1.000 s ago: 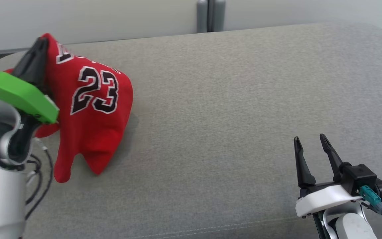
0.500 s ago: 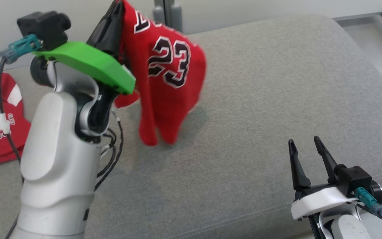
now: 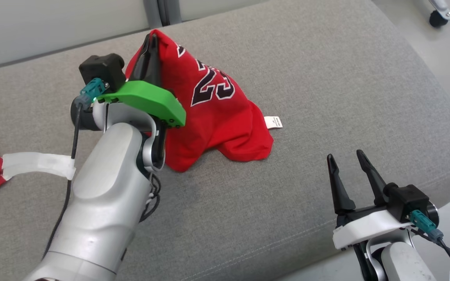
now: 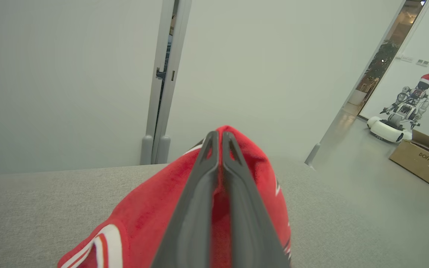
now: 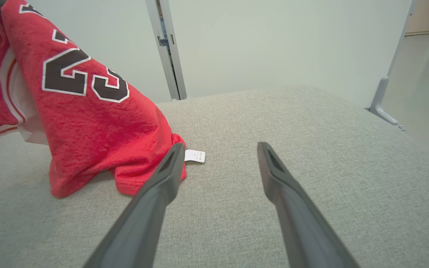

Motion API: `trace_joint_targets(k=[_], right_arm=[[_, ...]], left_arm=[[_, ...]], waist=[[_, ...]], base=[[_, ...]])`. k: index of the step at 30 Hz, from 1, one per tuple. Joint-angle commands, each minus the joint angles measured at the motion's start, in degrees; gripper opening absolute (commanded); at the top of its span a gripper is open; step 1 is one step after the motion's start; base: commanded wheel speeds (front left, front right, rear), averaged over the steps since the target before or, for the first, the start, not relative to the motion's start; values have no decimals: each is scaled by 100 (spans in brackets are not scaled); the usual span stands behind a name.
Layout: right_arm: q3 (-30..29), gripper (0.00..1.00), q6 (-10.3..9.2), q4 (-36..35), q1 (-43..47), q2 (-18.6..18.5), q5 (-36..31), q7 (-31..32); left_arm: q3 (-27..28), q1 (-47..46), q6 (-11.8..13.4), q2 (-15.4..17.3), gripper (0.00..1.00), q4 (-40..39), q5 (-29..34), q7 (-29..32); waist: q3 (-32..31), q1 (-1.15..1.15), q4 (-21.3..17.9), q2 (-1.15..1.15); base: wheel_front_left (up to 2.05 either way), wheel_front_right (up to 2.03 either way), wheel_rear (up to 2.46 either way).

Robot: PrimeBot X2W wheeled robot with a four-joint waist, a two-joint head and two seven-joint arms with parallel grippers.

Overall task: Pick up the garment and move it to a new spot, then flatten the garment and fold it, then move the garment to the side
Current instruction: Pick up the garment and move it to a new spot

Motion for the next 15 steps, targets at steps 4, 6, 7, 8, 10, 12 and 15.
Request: trace_joint_targets(k=[4, 6, 7, 8, 10, 12, 15], right_arm=[[-135, 100, -2, -39, -25, -13, -41, -21], [-202, 100, -2, -43, 12, -14, -63, -21], [-217, 100, -2, -31, 23, -13, -85, -21], [-224, 100, -2, -18, 23, -14, -95, -21], [-180, 100, -1, -4, -2, -12, -119, -21], [-127, 100, -2, -17, -47, -14, -112, -21], [-58, 100, -2, -27, -110, -14, -80, -21]], left_arm=[[18, -233, 79, 300, 0, 750, 382, -350], [90, -292, 100, 441, 0, 906, 465, -422], [145, -311, 122, 520, 0, 968, 503, -429], [201, -318, 133, 579, 0, 1017, 524, -445], [323, -350, 146, 719, 0, 1106, 574, -463], [434, -378, 167, 837, 0, 1161, 631, -458], [557, -329, 142, 980, 0, 1342, 667, -455]], waist=[[290, 0, -92, -1], [298, 0, -33, -1], [296, 0, -2, -1], [293, 0, 32, -1], [288, 0, 78, -1], [293, 0, 103, -1], [329, 0, 118, -1]], base=[[0, 0, 0], [0, 0, 0], [0, 0, 0], [0, 0, 0], [0, 0, 0], [0, 0, 0], [0, 0, 0]])
